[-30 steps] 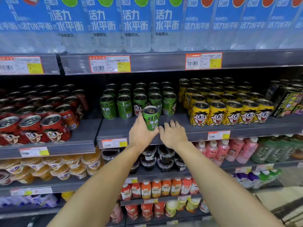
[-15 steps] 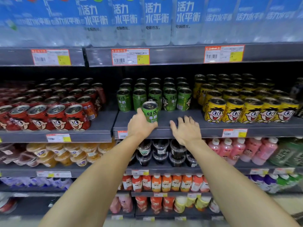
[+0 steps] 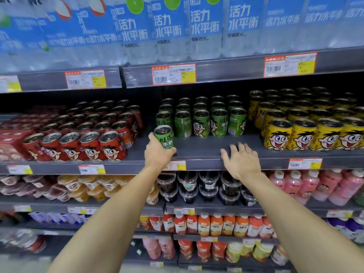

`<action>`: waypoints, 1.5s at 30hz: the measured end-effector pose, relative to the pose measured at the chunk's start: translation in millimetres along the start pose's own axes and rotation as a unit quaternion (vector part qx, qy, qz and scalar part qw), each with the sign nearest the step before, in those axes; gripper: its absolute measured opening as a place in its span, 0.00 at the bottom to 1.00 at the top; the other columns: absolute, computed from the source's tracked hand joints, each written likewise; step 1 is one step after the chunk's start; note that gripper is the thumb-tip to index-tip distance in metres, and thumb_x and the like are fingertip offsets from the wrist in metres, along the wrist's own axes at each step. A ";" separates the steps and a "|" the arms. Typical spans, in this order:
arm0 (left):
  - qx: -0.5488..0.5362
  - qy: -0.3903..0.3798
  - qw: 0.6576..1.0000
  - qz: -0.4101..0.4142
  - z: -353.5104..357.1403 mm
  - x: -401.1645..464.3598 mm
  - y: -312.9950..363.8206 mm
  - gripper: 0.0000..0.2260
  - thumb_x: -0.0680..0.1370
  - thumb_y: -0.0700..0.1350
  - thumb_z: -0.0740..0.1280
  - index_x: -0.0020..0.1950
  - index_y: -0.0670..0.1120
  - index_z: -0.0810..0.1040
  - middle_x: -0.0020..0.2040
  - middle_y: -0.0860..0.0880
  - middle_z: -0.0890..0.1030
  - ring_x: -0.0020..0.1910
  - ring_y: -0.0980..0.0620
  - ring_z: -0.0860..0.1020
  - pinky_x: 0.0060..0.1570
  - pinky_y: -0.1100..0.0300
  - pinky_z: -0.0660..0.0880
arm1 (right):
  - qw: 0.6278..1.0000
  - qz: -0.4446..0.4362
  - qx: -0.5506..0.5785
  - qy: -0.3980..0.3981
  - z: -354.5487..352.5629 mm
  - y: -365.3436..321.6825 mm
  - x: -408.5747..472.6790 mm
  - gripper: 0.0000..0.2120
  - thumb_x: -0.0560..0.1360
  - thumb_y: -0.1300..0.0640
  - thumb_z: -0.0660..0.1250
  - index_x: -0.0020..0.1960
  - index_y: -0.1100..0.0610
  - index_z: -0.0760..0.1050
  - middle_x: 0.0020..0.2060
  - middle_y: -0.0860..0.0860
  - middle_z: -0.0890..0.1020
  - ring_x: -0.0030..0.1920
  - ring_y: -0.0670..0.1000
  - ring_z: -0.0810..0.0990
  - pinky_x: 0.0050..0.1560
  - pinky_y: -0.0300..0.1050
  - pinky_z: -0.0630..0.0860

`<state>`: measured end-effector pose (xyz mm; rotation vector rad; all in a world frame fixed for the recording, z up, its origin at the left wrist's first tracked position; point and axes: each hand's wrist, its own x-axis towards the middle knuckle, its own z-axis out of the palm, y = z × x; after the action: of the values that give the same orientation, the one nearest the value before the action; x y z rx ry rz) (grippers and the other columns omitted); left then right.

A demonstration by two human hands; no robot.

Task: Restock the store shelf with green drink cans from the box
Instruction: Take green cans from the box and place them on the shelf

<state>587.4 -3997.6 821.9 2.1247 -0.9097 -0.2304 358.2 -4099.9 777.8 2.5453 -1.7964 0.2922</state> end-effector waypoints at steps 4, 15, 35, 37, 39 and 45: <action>-0.025 0.012 0.999 -0.031 0.8 6.8 3.1 0.30 0.70 0.47 0.75 0.65 0.43 0.63 0.59 0.40 0.77 0.57 0.39 0.76 0.53 0.51 0.72 | 1.000 -0.001 -0.005 0.012 0.7 0.9 -0.7 0.30 0.81 0.38 0.45 0.73 0.54 0.67 0.73 0.58 0.68 0.74 0.59 0.62 0.70 0.54 0.60; -0.019 0.007 0.999 -0.046 10.0 25.5 11.1 0.29 0.70 0.48 0.75 0.63 0.43 0.62 0.59 0.40 0.76 0.58 0.39 0.75 0.53 0.52 0.71 | 1.000 0.001 0.011 0.008 0.0 1.2 0.5 0.30 0.81 0.37 0.44 0.74 0.54 0.66 0.74 0.56 0.66 0.75 0.57 0.60 0.71 0.54 0.59; 0.024 -0.033 0.997 -0.072 18.6 24.5 6.6 0.32 0.74 0.50 0.72 0.70 0.39 0.60 0.66 0.40 0.72 0.64 0.39 0.72 0.58 0.49 0.71 | 1.000 0.011 0.024 -0.013 -4.9 -1.5 0.3 0.31 0.81 0.37 0.45 0.75 0.54 0.64 0.76 0.57 0.64 0.76 0.57 0.58 0.72 0.54 0.56; 0.073 -0.041 0.995 -0.048 25.9 12.1 4.1 0.40 0.75 0.52 0.69 0.76 0.36 0.50 0.70 0.40 0.68 0.68 0.40 0.69 0.63 0.48 0.69 | 1.000 0.011 0.022 -0.017 -6.2 -1.0 -0.4 0.31 0.81 0.37 0.45 0.75 0.54 0.64 0.76 0.57 0.63 0.77 0.57 0.57 0.72 0.54 0.56; 0.152 -0.043 0.987 -0.012 31.3 1.0 1.7 0.42 0.76 0.54 0.66 0.77 0.34 0.46 0.72 0.39 0.66 0.69 0.40 0.68 0.66 0.49 0.65 | 0.999 0.009 0.022 -0.024 -7.4 -0.9 -0.8 0.31 0.81 0.37 0.44 0.75 0.54 0.63 0.76 0.57 0.62 0.77 0.57 0.57 0.72 0.54 0.55; 0.298 -0.023 0.949 0.099 38.6 -15.0 -13.2 0.25 0.82 0.57 0.51 0.64 0.39 0.73 0.63 0.40 0.75 0.65 0.42 0.70 0.70 0.46 0.58 | 0.999 0.006 0.036 -0.036 -10.6 -0.6 -0.5 0.31 0.81 0.37 0.45 0.76 0.54 0.63 0.76 0.58 0.62 0.77 0.58 0.57 0.73 0.54 0.55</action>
<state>566.7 -4005.1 784.5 2.5522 -1.3382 0.1171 357.1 -4098.0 788.3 2.6276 -1.8597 0.2739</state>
